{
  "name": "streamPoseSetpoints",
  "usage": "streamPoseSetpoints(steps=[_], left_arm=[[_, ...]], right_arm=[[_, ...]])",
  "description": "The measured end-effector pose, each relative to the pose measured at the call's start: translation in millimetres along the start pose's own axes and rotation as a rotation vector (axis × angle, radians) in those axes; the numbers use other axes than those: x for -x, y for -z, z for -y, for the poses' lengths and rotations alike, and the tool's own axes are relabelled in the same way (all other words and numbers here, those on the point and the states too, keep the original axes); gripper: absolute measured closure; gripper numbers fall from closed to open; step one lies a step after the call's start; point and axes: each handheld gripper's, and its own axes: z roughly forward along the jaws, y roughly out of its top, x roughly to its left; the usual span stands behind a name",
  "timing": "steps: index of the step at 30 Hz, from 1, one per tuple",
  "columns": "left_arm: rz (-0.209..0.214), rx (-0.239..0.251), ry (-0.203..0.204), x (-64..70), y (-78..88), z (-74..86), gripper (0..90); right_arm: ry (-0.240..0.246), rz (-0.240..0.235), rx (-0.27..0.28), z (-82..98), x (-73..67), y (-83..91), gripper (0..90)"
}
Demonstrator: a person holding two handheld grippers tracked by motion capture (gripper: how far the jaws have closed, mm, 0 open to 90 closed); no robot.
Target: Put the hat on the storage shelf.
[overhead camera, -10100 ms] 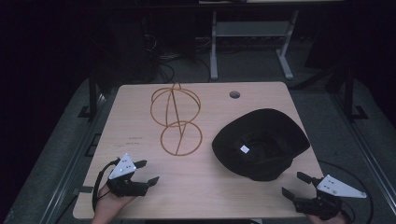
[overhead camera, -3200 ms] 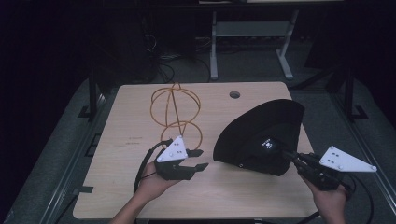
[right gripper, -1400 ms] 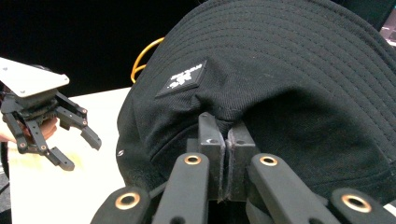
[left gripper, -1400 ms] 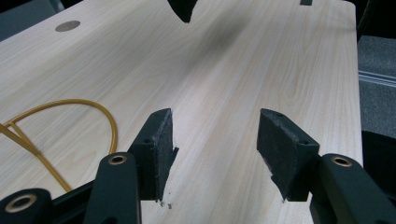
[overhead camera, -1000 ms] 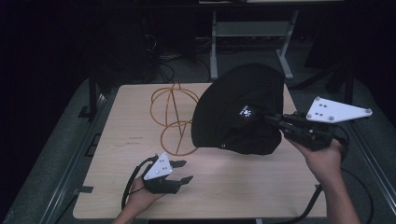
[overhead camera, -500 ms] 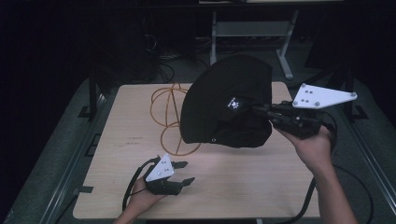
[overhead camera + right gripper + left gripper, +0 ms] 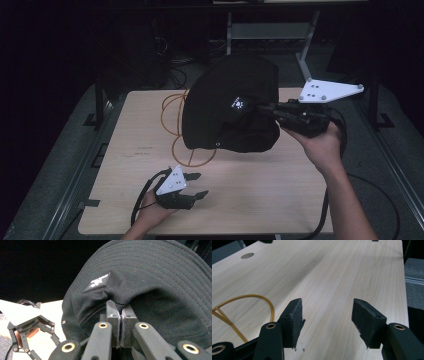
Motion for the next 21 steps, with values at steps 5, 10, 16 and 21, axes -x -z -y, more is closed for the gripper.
streamPoseSetpoints(steps=[5,10,16,21], left_arm=[[0.004,-0.002,-0.004,-0.1,-1.6,-0.3,41.1],[0.008,-0.003,-0.011,1.9,-2.1,-0.5,41.0],[0.003,0.009,-0.011,1.3,-1.0,0.5,41.0],[0.009,0.008,0.000,2.2,-1.6,1.0,40.9]], right_arm=[[0.005,-0.019,-0.006,-5.1,-0.4,-10.7,87.7],[-0.002,-0.027,-0.021,-10.7,0.1,-18.5,87.7],[-0.030,-0.052,-0.013,-20.0,3.3,-29.7,87.7],[-0.046,-0.070,-0.016,-27.4,5.8,-40.9,87.7]])
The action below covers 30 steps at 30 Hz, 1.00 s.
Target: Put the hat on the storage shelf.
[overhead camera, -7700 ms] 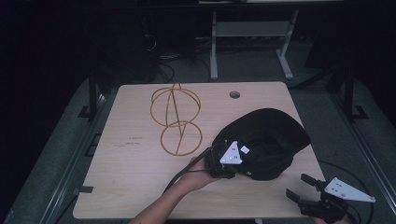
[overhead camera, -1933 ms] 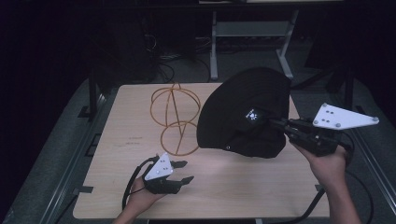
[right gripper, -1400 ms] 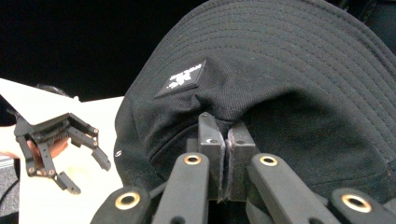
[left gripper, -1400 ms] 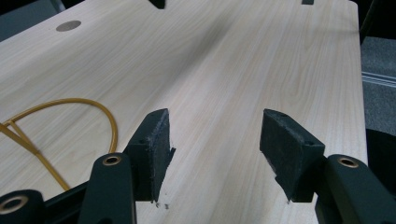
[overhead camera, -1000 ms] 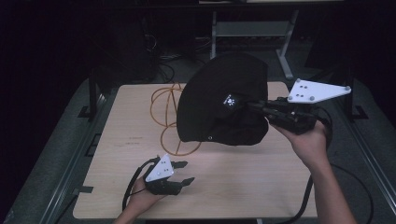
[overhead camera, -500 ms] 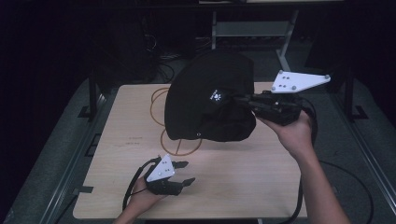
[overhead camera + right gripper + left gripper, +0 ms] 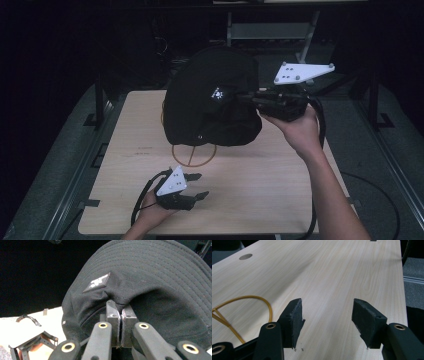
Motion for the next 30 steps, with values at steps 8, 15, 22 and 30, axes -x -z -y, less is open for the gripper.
streamPoseSetpoints(steps=[8,15,22,30], left_arm=[[0.002,-0.006,-0.015,-1.6,-0.2,-0.2,40.7],[-0.001,0.002,-0.020,-2.1,2.1,-0.5,40.7],[0.004,0.003,-0.020,-2.8,2.6,-1.5,40.7],[0.004,0.004,-0.021,-2.6,1.2,-1.6,40.7]], right_arm=[[-0.010,-0.015,-0.014,-14.1,3.0,-15.3,87.7],[-0.018,-0.025,-0.021,-25.2,3.5,-26.8,87.7],[-0.030,-0.038,-0.047,-34.9,6.1,-41.1,87.6],[-0.042,-0.052,-0.042,-44.0,12.0,-57.4,87.6]])
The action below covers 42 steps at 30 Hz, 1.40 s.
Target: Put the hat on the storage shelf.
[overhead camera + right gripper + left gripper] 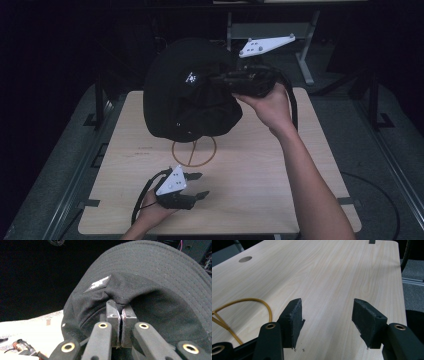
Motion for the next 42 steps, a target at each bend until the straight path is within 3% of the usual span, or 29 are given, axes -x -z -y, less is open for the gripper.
streamPoseSetpoints(steps=[7,29,42], left_arm=[[-0.001,0.002,-0.005,-0.3,0.7,-0.3,40.7],[-0.004,0.020,0.012,0.3,2.5,-1.9,40.4],[0.002,0.018,-0.002,3.2,0.3,-2.9,39.7]], right_arm=[[-0.013,0.002,-0.012,-8.3,6.7,-13.6,87.6],[-0.147,-0.003,-0.050,-17.4,34.4,-63.1,87.4],[-0.172,0.012,-0.100,-22.4,36.0,-95.5,87.4]])
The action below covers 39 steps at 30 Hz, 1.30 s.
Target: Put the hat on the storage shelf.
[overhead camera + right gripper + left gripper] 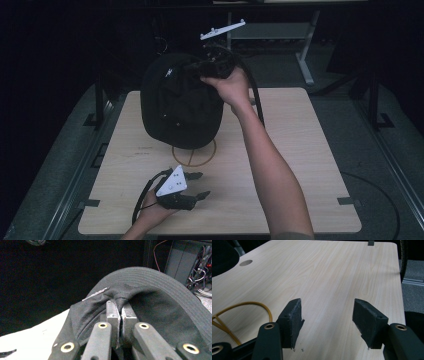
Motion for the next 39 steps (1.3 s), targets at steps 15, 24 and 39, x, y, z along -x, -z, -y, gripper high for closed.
streamPoseSetpoints(steps=[15,24,39], left_arm=[[0.014,-0.014,-0.026,2.6,-2.2,-0.8,38.8],[0.013,-0.017,-0.022,2.8,-2.2,-0.4,38.4],[0.015,-0.012,-0.009,3.2,-4.4,0.2,37.8]], right_arm=[[0.002,0.012,-0.063,-2.0,-3.4,-25.3,85.7],[0.005,-0.011,-0.062,-3.2,-4.8,-19.7,62.2],[-0.022,-0.020,0.010,26.1,5.3,28.6,44.9]])
